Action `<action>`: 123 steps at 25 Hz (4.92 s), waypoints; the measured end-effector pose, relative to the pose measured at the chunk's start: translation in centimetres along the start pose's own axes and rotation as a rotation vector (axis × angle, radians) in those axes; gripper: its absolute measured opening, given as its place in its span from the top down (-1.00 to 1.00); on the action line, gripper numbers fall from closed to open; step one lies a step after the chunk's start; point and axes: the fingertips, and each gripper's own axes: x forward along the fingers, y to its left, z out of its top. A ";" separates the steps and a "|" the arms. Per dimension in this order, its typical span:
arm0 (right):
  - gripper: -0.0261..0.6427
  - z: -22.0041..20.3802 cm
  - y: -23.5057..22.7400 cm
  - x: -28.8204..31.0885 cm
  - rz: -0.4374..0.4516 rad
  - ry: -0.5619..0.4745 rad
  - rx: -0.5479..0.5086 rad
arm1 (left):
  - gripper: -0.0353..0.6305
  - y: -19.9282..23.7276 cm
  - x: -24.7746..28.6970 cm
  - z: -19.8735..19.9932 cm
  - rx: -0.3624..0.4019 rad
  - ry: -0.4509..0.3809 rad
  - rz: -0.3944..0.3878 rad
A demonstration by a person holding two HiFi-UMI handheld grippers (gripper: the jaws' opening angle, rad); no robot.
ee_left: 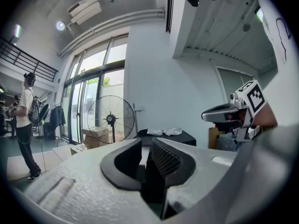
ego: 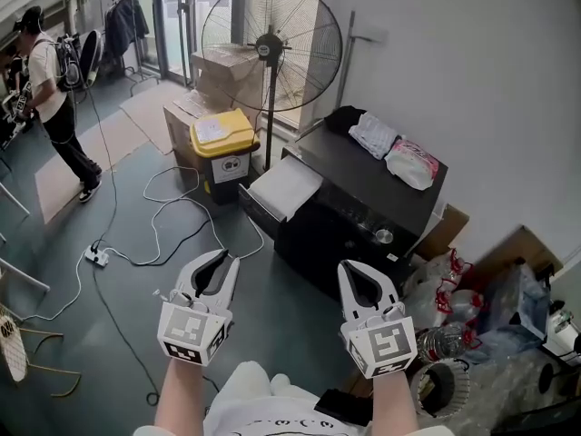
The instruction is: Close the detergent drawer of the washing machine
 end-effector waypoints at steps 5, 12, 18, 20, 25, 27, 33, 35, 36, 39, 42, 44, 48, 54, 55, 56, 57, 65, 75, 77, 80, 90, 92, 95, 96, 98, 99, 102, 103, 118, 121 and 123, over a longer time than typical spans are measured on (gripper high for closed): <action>0.94 -1.7 -1.2 3.3 0.017 0.032 0.017 | 0.56 1.5 3.7 -2.0 -0.067 0.039 -0.027; 0.94 -3.4 -3.4 9.9 -0.012 0.082 0.048 | 0.17 4.6 10.5 -5.5 -0.193 0.102 -0.135; 0.94 -4.9 -4.5 15.8 -0.025 0.145 0.056 | 0.11 7.8 15.7 -9.3 -0.284 0.168 -0.185; 0.94 -5.6 -4.5 17.5 -0.019 0.170 0.052 | 0.11 8.7 17.2 -10.9 -0.324 0.194 -0.199; 0.94 -8.1 -4.9 21.0 -0.049 0.237 0.058 | 0.07 9.9 20.2 -15.3 -0.451 0.260 -0.259; 0.94 -9.2 -5.5 22.0 -0.090 0.262 0.082 | 0.03 10.1 21.3 -17.0 -0.501 0.280 -0.285; 0.94 -12.7 -6.2 23.8 -0.144 0.335 0.149 | 0.03 10.7 23.3 -21.9 -0.649 0.327 -0.294; 0.94 -13.6 -5.8 24.3 -0.130 0.348 0.154 | 0.03 10.7 23.8 -23.5 -0.687 0.343 -0.295; 0.94 -14.0 -5.6 24.5 -0.124 0.352 0.158 | 0.03 10.6 24.2 -24.3 -0.704 0.350 -0.300; 0.94 -15.1 -5.1 24.8 -0.104 0.371 0.159 | 0.01 10.0 25.2 -26.2 -0.777 0.360 -0.317; 0.94 -16.4 -4.6 25.0 -0.070 0.391 0.156 | -0.05 9.8 26.1 -27.9 -0.887 0.344 -0.327; 0.94 -17.2 -4.5 25.3 -0.056 0.402 0.160 | -0.10 9.9 26.8 -29.0 -0.961 0.321 -0.337; 0.94 -18.4 -4.8 25.8 -0.038 0.413 0.151 | -0.16 10.1 27.8 -30.8 -1.115 0.262 -0.346; 0.94 -19.8 -4.2 26.2 0.009 0.443 0.142 | -0.20 10.1 28.7 -32.9 -1.439 0.133 -0.378; 0.94 -20.0 -4.1 26.2 0.017 0.448 0.138 | -0.20 9.9 28.9 -32.8 -1.482 0.098 -0.409; 0.94 -20.3 -4.1 26.1 0.024 0.453 0.134 | -0.20 9.9 29.0 -32.6 -1.513 0.061 -0.437; 0.94 -20.5 -4.1 26.1 0.029 0.457 0.132 | -0.20 9.9 29.1 -32.4 -1.539 0.022 -0.460; 0.94 -21.4 -5.4 26.9 0.032 0.460 0.132 | -0.20 10.3 30.1 -31.6 -1.528 -0.052 -0.533; 0.94 -19.8 -5.7 27.8 0.040 0.417 0.149 | -0.20 10.5 29.3 -31.1 -1.487 0.033 -0.420; 0.94 -19.6 -5.7 27.8 0.043 0.412 0.146 | -0.20 10.6 29.3 -30.8 -1.491 0.038 -0.409; 0.94 -19.4 -5.8 27.4 0.040 0.409 0.151 | -0.20 10.4 29.3 -30.2 -1.486 0.045 -0.401; 0.94 -19.3 -6.4 27.0 0.016 0.389 0.161 | -0.20 10.2 29.3 -29.8 -1.479 0.083 -0.378; 0.94 -19.4 -6.4 27.1 0.011 0.387 0.163 | -0.20 10.2 29.5 -29.8 -1.478 0.093 -0.387; 0.94 -19.5 -6.7 27.3 -0.001 0.385 0.175 | -0.20 10.2 30.2 -29.6 -1.466 0.101 -0.397; 0.94 -19.5 -6.8 27.4 -0.004 0.384 0.180 | -0.20 10.1 30.5 -29.5 -1.472 0.102 -0.396; 0.94 -19.6 -6.9 27.6 -0.009 0.385 0.188 | -0.20 10.0 31.0 -29.5 -1.482 0.103 -0.393; 0.94 -19.7 -7.1 27.7 -0.012 0.385 0.191 | -0.20 10.0 31.2 -29.5 -1.484 0.104 -0.392; 0.94 -19.9 -7.6 27.8 -0.025 0.386 0.200 | -0.20 9.9 31.8 -29.6 -1.488 0.106 -0.388; 0.94 -19.9 -7.8 27.8 -0.030 0.387 0.203 | -0.20 9.8 31.9 -29.5 -1.490 0.105 -0.389; 0.94 -21.4 -10.1 28.2 -0.073 0.403 0.242 | -0.19 9.7 35.4 -30.0 -1.455 0.144 -0.358; 0.94 -21.7 -10.2 28.3 -0.076 0.409 0.245 | -0.19 9.7 35.7 -30.0 -1.452 0.145 -0.360; 0.94 -21.9 -10.4 28.3 -0.078 0.413 0.246 | -0.19 9.6 36.2 -29.8 -1.452 0.143 -0.356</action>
